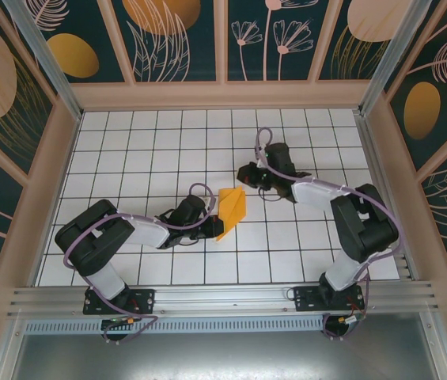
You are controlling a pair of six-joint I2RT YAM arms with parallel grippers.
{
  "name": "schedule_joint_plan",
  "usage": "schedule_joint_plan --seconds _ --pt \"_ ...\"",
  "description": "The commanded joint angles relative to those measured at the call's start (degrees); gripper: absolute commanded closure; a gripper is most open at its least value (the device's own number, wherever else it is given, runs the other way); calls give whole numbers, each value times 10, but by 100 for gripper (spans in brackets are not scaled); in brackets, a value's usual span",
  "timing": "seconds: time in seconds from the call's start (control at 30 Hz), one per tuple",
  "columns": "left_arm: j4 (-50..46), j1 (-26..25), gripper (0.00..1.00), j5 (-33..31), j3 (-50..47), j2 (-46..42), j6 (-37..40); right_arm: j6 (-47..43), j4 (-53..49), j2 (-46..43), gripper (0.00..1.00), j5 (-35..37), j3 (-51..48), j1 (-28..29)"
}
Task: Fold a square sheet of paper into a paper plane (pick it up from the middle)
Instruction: Fourth fold the wing at the center of the table.
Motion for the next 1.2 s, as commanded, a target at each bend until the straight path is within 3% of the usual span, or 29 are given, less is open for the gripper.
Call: schedule_joint_plan --seconds 0.0,0.17,0.33,0.5,0.77,1.17 --pt "-146 1 100 -12 -27 24 18 41 46 11 96 -17 -52 26" --pt "-149 1 100 -11 -23 21 20 55 66 49 96 -33 -62 50" --pt "-151 1 100 -11 -22 22 20 51 35 82 97 -3 -63 49" --pt "-177 1 100 5 -1 -18 31 56 33 116 98 3 -74 45" --pt "-249 2 94 -29 77 -110 38 55 28 103 98 15 -89 47" --pt "-173 10 92 -5 143 15 12 70 44 110 98 19 -102 50"
